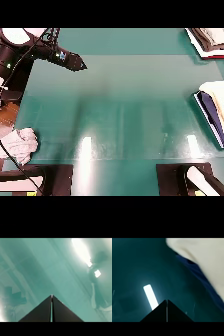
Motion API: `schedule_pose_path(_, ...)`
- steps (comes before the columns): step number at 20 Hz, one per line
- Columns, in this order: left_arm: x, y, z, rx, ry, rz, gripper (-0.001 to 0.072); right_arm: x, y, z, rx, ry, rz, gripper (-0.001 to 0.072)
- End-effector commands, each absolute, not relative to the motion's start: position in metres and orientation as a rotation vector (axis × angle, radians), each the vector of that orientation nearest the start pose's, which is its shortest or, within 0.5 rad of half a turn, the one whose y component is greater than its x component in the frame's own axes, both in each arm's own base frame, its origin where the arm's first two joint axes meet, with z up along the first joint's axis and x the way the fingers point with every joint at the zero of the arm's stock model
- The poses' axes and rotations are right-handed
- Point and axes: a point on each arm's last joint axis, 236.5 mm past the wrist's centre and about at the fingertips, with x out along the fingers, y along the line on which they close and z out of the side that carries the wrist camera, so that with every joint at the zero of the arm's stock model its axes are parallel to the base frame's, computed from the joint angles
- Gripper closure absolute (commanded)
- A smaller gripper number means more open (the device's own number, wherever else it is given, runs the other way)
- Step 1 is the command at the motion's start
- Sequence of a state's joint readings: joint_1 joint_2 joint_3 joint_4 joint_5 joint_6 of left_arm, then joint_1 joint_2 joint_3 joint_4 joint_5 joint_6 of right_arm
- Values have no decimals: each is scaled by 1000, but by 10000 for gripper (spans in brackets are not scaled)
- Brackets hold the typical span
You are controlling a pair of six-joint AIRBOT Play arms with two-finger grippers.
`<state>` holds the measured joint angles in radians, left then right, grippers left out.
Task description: Fold the shirts.
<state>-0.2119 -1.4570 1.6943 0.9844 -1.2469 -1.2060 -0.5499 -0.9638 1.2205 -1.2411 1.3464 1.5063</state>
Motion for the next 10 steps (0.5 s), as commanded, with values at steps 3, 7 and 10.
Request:
schedule_pose_path(3,437,-223,167,-45,890,-778,683,346,1,149,350,981,97,691)
schedule_pose_path(7,437,-223,167,-44,890,-778,684,346,25,149,316,990,159,691)
schedule_pose_path(10,437,-223,167,-44,890,-778,683,344,25,148,317,999,161,691)
